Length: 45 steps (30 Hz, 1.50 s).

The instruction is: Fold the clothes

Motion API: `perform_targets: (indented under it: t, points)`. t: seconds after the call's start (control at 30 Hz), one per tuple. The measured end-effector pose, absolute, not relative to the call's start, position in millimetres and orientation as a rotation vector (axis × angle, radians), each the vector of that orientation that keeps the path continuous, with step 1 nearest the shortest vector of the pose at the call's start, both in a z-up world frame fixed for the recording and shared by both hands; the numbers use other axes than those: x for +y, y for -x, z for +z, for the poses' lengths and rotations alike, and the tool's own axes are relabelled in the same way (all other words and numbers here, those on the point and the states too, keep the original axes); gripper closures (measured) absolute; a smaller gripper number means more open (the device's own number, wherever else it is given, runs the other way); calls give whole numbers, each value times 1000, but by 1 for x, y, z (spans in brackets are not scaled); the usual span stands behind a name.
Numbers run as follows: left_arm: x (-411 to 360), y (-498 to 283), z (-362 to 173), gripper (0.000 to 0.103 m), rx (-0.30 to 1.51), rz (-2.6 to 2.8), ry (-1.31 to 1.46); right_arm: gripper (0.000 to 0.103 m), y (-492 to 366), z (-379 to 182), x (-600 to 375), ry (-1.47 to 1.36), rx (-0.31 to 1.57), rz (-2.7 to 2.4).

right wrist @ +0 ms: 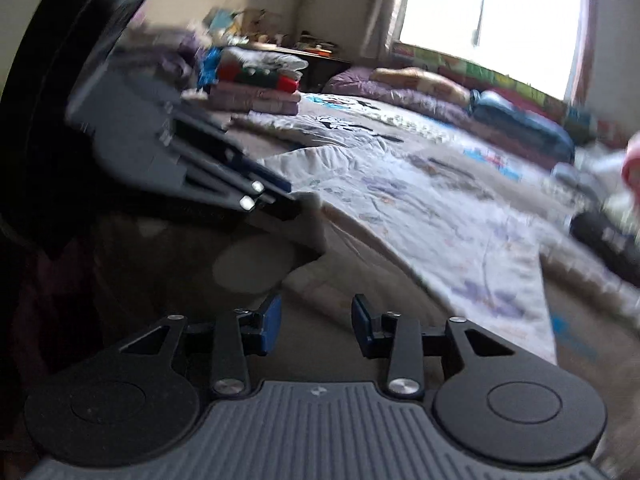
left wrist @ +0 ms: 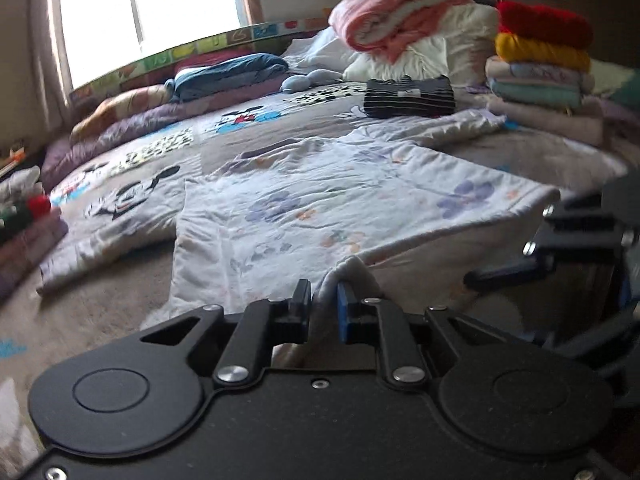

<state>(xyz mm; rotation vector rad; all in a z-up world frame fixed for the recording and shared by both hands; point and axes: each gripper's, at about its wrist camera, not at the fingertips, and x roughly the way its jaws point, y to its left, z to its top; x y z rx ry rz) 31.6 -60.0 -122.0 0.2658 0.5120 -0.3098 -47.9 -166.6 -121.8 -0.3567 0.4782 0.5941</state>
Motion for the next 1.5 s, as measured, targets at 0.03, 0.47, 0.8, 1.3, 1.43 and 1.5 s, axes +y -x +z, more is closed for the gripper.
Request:
perform_targets:
  t: [0.03, 0.47, 0.8, 1.3, 1.43, 1.5]
  points:
    - [-59, -32, -121, 89, 513, -309, -250, 63, 49, -124, -162, 400, 473, 587]
    - [-57, -29, -122, 90, 516, -321, -211, 76, 38, -137, -144, 490, 444, 536]
    - [-99, 18, -143, 46, 394, -392, -604, 85, 15, -110, -206, -76, 477, 563]
    - [-122, 0, -162, 99, 381, -344, -795, 91, -5, -124, -211, -212, 569, 605]
    - [-122, -4, -165, 99, 394, -352, -783, 95, -4, -116, -219, -356, 540, 659]
    - [-125, -6, -171, 99, 399, -353, -800, 95, -2, -110, -221, -400, 520, 680]
